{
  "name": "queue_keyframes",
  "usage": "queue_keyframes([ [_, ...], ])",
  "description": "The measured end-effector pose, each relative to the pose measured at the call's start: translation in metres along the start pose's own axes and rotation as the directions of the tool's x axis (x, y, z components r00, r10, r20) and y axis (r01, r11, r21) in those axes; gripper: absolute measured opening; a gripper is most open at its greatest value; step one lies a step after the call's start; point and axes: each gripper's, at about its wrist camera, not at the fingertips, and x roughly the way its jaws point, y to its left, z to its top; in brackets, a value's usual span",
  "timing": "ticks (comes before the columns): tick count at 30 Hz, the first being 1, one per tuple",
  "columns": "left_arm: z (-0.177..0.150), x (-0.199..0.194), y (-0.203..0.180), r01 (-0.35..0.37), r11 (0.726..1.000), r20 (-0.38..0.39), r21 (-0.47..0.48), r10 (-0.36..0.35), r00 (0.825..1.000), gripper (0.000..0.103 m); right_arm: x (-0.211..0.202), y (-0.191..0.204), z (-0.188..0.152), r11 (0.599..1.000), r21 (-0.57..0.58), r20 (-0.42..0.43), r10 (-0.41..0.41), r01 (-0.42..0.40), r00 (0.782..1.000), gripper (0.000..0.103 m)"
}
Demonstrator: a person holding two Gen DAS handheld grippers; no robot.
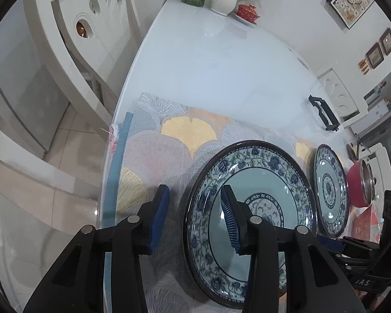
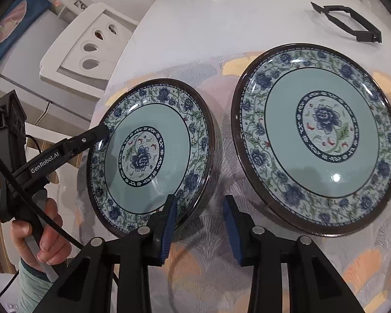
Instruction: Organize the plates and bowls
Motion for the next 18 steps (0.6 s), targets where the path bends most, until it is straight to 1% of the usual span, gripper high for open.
queue_keyframes([
  [3, 0.001, 0.001, 0.0, 0.015, 1.0, 0.007, 0.002, -0.015, 1.0, 0.037, 0.003, 0.005, 0.005, 1.0, -0.023, 0.012, -0.01, 0.01, 1.0, 0.031],
  [5, 0.001, 0.003, -0.001, 0.028, 1.0, 0.007, 0.003, -0.028, 1.0, 0.035, 0.004, 0.007, 0.006, 0.999, -0.037, 0.015, -0.014, 0.014, 1.0, 0.028],
  [8, -0.001, 0.005, -0.005, 0.046, 0.999, 0.003, 0.017, -0.046, 0.999, 0.033, 0.006, 0.01, 0.007, 0.999, -0.049, 0.017, -0.017, 0.018, 1.0, 0.026],
  [9, -0.001, 0.005, -0.007, 0.055, 0.998, -0.002, 0.022, -0.055, 0.998, 0.031, 0.006, 0.012, 0.008, 0.998, -0.057, 0.018, -0.019, 0.02, 1.0, 0.026],
  [12, -0.004, 0.004, -0.011, 0.038, 0.998, -0.001, 0.041, -0.038, 0.999, 0.031, 0.008, 0.017, 0.009, 0.996, -0.078, 0.023, -0.042, 0.044, 0.999, 0.027],
  [14, -0.006, 0.003, -0.011, 0.04, 0.998, 0.001, 0.037, -0.04, 0.999, 0.031, 0.009, 0.018, 0.009, 0.995, -0.09, 0.025, -0.049, 0.051, 0.998, 0.026],
  [16, -0.009, -0.002, -0.011, 0.035, 0.999, 0.012, 0.033, -0.035, 0.999, 0.025, 0.006, 0.018, 0.01, 0.993, -0.099, 0.032, -0.055, 0.058, 0.998, 0.027],
  [18, -0.011, -0.008, -0.013, 0.029, 0.999, 0.025, 0.035, -0.03, 0.999, 0.024, 0.001, 0.017, 0.009, 0.994, -0.1, 0.041, -0.048, 0.052, 0.998, 0.027],
])
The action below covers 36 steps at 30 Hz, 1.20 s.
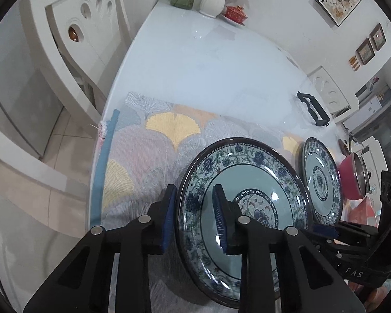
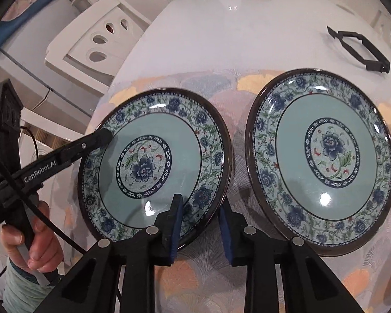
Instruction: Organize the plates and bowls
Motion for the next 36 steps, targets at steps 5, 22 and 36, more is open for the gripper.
queue_keyframes([
  [5, -0.006, -0.025, -0.009, -0.018, 1.0, 0.046, 0.003, 0.018, 0.999, 0.019, -0.023, 0.004, -0.003, 1.0, -0.01, 0.036, -0.002, 0.002, 0.999, 0.027],
  [22, -0.062, -0.157, -0.064, 0.031, 0.999, 0.239, -0.014, -0.027, 0.971, 0.019, -0.142, 0.026, -0.071, 0.997, -0.049, 0.174, 0.063, -0.055, 0.983, 0.027],
  [36, -0.161, -0.202, -0.083, -0.019, 0.995, 0.242, -0.095, 0.042, 0.969, 0.019, -0.185, 0.04, -0.169, 0.986, -0.158, 0.178, 0.082, -0.054, 0.98, 0.027],
])
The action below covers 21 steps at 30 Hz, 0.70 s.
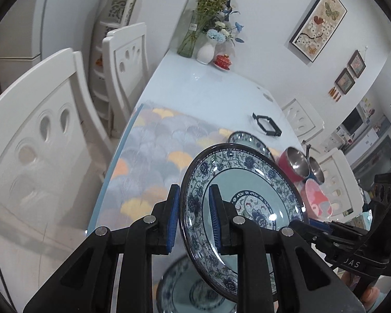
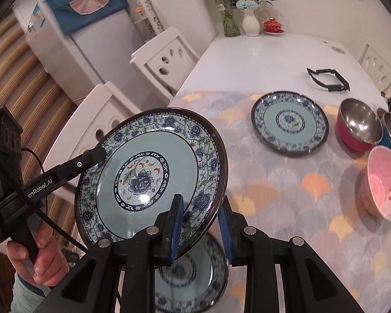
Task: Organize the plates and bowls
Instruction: 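Lift the plate with both grippers and carry it over another plate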
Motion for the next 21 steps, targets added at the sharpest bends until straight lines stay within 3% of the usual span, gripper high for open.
queue_keyframes([
  [10, -0.066, -0.026, -0.007, -0.065, 0.996, -0.016, -0.062, 0.064, 0.998, 0.019, -0.012, -0.002, -0.061, 0.999, -0.042, -0.064, 0.017, -0.02, 0.998, 0.027],
  [21, -0.138, -0.013, -0.003, -0.169, 0.983, -0.105, -0.077, 0.161, 0.981, 0.019, 0.005, -0.008, -0.124, 0.997, -0.077, -0.136, -0.011, 0.001, 0.991, 0.028],
])
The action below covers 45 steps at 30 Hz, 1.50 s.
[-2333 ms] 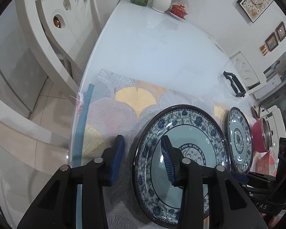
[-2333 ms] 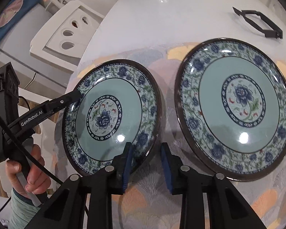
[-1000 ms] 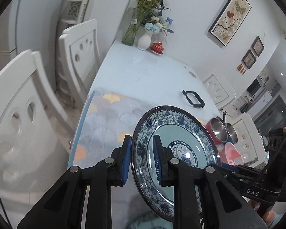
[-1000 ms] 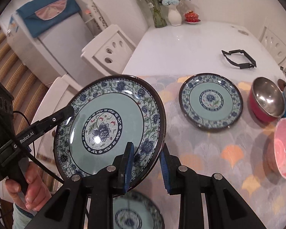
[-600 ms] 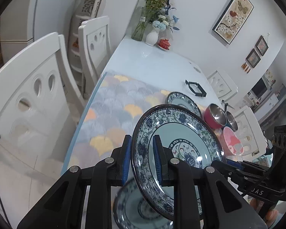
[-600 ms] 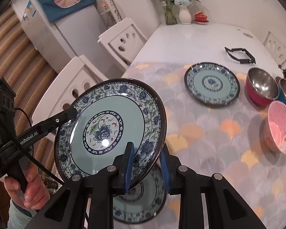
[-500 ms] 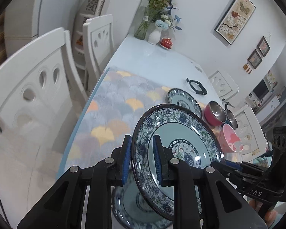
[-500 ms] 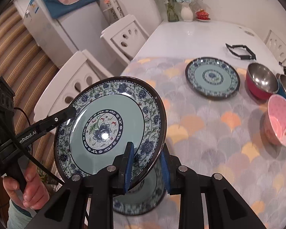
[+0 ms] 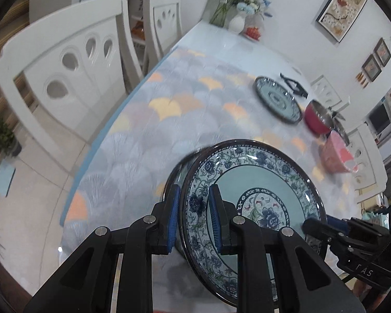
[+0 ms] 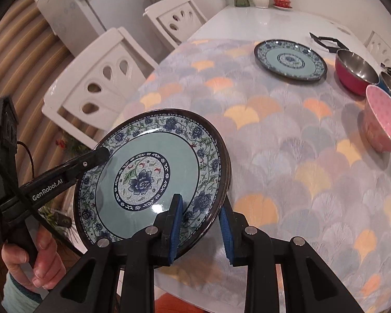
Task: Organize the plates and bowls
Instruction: 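Lift the plate with both grippers and carry it over another plate, then lower the plate onto the other plate and open both grippers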
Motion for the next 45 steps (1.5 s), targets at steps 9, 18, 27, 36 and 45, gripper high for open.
queue_keyframes([
  [9, -0.014, 0.023, 0.005, -0.013, 1.0, -0.044, -0.016, 0.012, 0.999, 0.019, 0.021, -0.007, -0.011, 1.0, 0.019, -0.057, 0.0, 0.001, 0.998, 0.028],
  [18, -0.006, 0.041, 0.005, -0.033, 0.999, -0.059, 0.009, 0.033, 0.998, 0.019, 0.042, -0.012, -0.002, 1.0, 0.025, -0.077, -0.015, 0.017, 0.997, 0.028],
  [27, 0.0, 0.049, 0.006, -0.033, 0.999, -0.072, 0.023, 0.035, 0.997, 0.019, 0.052, -0.016, 0.001, 0.999, 0.037, -0.111, -0.028, 0.032, 0.993, 0.028],
  [36, 0.012, 0.045, 0.007, -0.065, 0.998, -0.043, 0.011, 0.065, 0.997, 0.019, 0.06, -0.008, 0.008, 0.996, -0.055, -0.137, -0.076, 0.069, 0.988, 0.029],
  [45, 0.036, 0.033, 0.014, -0.056, 0.998, -0.022, 0.003, 0.056, 0.998, 0.019, 0.058, -0.003, 0.012, 0.982, -0.147, -0.134, -0.136, 0.116, 0.982, 0.029],
])
